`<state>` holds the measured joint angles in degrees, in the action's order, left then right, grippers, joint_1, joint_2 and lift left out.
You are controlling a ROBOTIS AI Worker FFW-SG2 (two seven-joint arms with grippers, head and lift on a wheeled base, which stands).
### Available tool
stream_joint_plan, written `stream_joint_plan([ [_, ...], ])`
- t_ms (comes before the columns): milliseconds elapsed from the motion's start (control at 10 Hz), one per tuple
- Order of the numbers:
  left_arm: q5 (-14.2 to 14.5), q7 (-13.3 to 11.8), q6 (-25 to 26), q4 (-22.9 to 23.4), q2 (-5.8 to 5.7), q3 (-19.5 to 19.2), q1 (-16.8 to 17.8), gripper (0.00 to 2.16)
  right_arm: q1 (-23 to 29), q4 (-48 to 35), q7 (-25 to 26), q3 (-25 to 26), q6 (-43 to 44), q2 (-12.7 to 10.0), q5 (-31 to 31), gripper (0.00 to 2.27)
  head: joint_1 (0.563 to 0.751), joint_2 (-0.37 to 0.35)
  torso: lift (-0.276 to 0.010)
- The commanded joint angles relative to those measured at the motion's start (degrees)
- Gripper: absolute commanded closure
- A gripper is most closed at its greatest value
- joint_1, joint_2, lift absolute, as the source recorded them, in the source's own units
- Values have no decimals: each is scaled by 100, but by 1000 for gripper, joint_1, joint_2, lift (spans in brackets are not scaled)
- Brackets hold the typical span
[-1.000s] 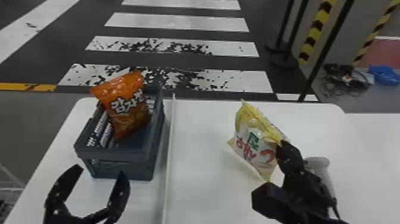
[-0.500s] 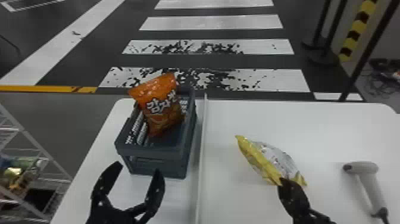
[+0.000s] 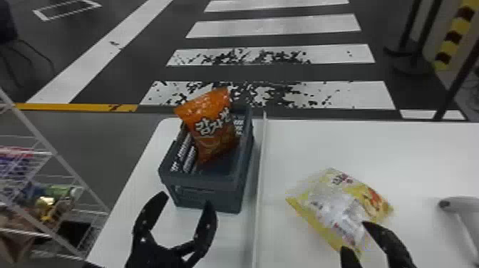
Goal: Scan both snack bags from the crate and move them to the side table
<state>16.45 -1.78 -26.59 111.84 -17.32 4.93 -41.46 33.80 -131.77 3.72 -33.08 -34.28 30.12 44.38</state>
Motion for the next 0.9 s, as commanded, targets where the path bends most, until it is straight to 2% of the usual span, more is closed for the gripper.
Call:
stream_joint_plan([
  [0,25,-6,-17,-30,0,0,6,80,162,-482,-355,303,-119,-15,-492,33,695,180,-99],
  [200,51,-15,-122,-57,0,0,6,80,233,-824,-812,804,-154,-111,-1371,39,695,183,-99],
  [400,69,-24,-157,-74,-9,0,6,80,189,-912,-1559,1885,-67,-463,-3480,70,695,183,-99],
  [500,69,-33,-157,-74,-9,0,6,80,110,-868,-1840,2324,-31,-683,-4271,76,695,185,-99],
  [600,69,-42,-157,-74,-9,8,6,80,-5,-798,-1963,2596,-31,-850,-4798,76,695,185,-99],
  [800,69,-50,-157,-66,-9,8,6,80,-268,-657,-1989,2755,-119,-1069,-5264,87,695,165,-99],
])
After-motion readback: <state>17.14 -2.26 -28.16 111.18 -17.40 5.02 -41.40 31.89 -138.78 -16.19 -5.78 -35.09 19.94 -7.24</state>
